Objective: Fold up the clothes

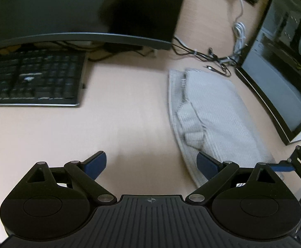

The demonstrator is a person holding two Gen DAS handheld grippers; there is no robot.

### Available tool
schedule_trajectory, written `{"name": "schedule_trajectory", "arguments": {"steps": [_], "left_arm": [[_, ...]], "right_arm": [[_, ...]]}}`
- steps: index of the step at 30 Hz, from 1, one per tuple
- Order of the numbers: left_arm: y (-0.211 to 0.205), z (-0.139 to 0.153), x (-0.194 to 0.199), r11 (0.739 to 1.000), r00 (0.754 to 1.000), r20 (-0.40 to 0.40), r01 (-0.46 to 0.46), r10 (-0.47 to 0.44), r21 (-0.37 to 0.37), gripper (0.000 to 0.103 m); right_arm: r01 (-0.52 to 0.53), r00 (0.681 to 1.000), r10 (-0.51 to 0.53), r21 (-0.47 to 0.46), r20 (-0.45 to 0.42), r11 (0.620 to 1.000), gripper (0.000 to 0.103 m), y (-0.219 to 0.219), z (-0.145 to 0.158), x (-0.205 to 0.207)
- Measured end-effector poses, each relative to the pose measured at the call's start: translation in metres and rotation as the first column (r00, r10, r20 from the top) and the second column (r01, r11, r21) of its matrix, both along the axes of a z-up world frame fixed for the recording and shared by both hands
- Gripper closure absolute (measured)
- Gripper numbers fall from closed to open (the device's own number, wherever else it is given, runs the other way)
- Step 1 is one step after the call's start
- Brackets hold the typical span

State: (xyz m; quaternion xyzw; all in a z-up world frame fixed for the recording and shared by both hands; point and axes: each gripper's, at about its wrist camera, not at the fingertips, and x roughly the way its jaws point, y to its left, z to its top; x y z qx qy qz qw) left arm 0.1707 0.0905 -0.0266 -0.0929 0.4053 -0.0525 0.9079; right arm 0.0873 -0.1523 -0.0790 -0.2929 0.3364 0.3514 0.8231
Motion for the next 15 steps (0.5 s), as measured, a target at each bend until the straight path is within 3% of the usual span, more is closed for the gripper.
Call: {"name": "schedule_trajectory", "arguments": {"steps": [6,7,8,10,12,15], "left_arm": [[0.013,-0.008,-0.012,1.000,0.999,-0.036,-0.025,0.024,-0.002,0.005],[0.013,-0.009,-0.012,1.000,0.999,-0.039,-0.025,0.025,-0.005,0.005],[0.013,-0.009,-0.011,1.000,0.999,-0.040,-0.023,0.022,-0.010,0.005],[0.011,-0.009,-0.011,1.000,0.999,-0.038,-0.013,0.013,-0.014,0.005],[0.009,-0.007,-0.011,1.000,1.000,-0.030,-0.004,0.004,-0.015,0.005],[0.007,-0.004,-0.010,1.000,1.000,-0.022,0.005,-0.005,-0.008,0.005]], "right_arm": [[-0.010,0.999,0.012,-0.055,0.047,0.998,0.011,0.015,-0.011,0.002],[0.001,0.999,0.002,-0.058,0.053,0.998,0.014,0.016,-0.013,0.004],[0.026,0.999,-0.024,-0.047,0.045,0.999,0.024,0.016,-0.013,0.010],[0.113,0.993,-0.112,0.030,-0.045,0.993,0.031,0.008,-0.008,0.028],[0.226,0.963,-0.202,0.123,-0.178,0.966,0.034,-0.003,-0.001,0.049],[0.440,0.847,-0.303,0.255,-0.437,0.861,0.043,-0.031,0.007,0.087]]}}
